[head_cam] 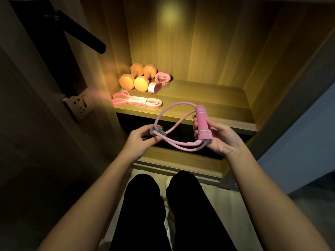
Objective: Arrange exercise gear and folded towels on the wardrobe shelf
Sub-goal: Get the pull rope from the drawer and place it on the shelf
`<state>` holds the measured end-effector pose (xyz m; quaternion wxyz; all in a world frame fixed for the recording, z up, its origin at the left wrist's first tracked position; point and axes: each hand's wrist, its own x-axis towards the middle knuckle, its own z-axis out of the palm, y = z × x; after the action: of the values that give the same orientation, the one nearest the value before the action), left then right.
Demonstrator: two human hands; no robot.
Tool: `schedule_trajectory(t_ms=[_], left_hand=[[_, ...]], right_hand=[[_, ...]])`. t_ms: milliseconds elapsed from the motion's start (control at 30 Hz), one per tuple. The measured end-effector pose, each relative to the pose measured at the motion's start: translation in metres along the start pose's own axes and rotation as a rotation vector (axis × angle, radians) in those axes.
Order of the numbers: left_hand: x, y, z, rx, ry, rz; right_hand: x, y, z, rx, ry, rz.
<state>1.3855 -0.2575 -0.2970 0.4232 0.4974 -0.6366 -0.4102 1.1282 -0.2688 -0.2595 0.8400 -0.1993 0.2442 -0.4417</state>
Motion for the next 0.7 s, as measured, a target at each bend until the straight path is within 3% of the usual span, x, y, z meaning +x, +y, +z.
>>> schedule_trajectory(t_ms=[267,533,700], left_hand=[[0.034,0.000,-0.034,0.205,0.002,-0.052],[0.109,0.002,-0.074,0.569,0.062,-0.042],[0.163,-0.008,-0.111,0.630,0.243,-0.071]], right_hand=[[0.055,0.010,-0.021,-0.359,0.388,0.143],[0.153,-0.002,0.003,-0.554,0.443,0.145],[0.219,-0.010,0.019,-0.580,0.427,0.069]])
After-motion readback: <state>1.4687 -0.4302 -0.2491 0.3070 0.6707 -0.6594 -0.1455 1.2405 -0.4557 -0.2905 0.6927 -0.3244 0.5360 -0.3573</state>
